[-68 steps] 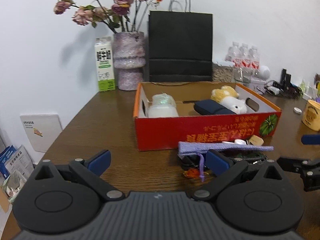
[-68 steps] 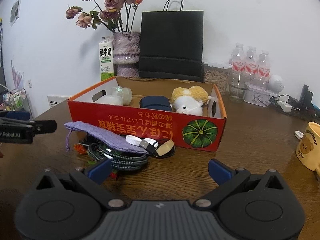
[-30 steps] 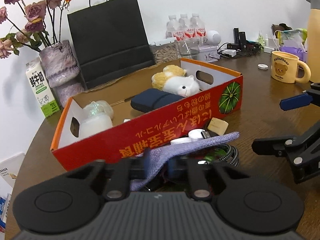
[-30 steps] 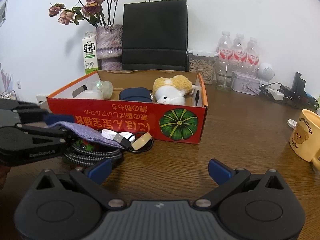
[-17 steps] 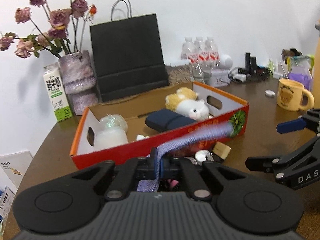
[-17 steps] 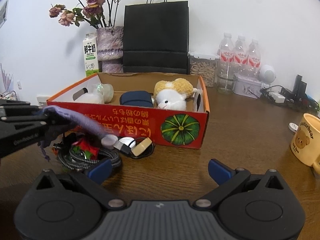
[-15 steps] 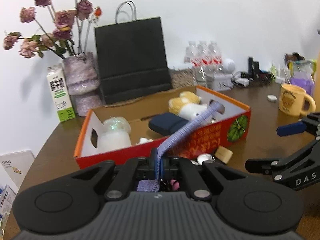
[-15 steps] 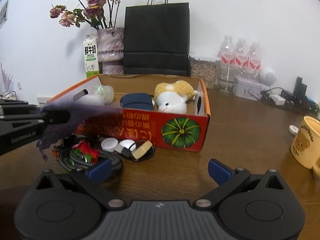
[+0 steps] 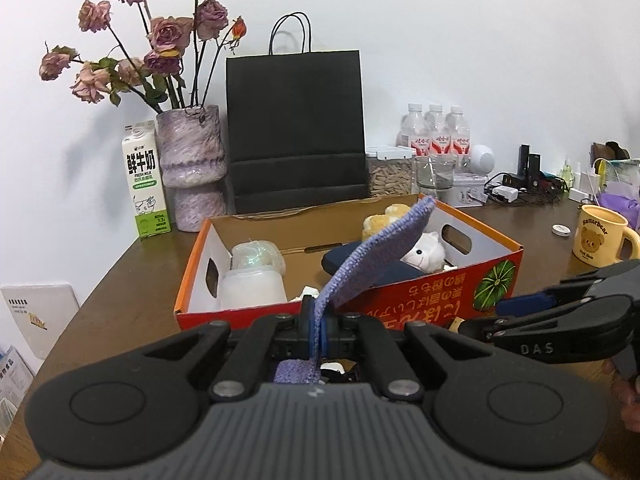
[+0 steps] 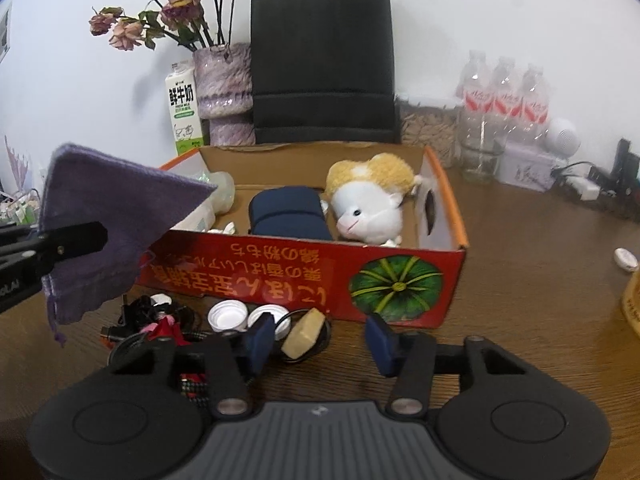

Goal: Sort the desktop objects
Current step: 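Lift the purple pouch with the left tool while the right tool grasps a small beige block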

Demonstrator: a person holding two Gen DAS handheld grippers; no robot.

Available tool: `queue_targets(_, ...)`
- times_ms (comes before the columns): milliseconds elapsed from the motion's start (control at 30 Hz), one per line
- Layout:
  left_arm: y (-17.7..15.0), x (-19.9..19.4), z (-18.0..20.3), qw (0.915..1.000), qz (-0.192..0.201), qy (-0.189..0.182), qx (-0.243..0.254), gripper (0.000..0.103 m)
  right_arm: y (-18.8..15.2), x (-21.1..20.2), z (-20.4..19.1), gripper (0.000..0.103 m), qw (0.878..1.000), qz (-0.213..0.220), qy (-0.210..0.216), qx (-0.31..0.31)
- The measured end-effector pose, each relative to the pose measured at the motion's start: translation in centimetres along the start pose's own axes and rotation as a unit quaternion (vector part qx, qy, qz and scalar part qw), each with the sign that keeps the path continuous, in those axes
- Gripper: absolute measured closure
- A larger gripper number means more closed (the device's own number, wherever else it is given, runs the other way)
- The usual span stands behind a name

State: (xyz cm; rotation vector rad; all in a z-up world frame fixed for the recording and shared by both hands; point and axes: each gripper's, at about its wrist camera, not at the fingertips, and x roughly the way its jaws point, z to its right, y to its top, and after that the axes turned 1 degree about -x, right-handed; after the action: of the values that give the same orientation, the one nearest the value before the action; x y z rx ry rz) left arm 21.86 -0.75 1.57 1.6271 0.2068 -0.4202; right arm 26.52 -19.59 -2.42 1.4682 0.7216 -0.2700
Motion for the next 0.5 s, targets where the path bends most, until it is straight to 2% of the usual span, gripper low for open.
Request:
queue_targets(67,-0.1,0.2,-0.1,1.0000,-0.001,-0.002,-0.004,0.099,-0.1,0.4,-0.2,0.072,1.000,-0.007,0.002,0.000)
queue_targets(200,-0.3,0.3,-0.2,1.0000,-0.004,-0.004,-0.008,0.099,-0.4,0.8,-0.3,0.084,1.000,-0.013,0.013,0.005)
queue_targets(300,-0.3,0.2,-0.1,1.0000,-0.003,-0.005,-0.008,0.099,-0.5,0.4,-0.5,0.086,1.000,-0.005,0.012,0.002)
queue_targets(367,-0.3,0.2,-0.1,1.0000,-0.003,-0.004,-0.008,0.099,-0.5,0.1,-0.6,0.091,1.000,0.003,0.012,-0.001)
queue_targets(500,-0.1,-0.1,0.0,1.0000,-0.001,-0.001,-0.007,0.099,-0.4,-0.8,-0.9,0.092,1.000,0.016,0.017,-0.008)
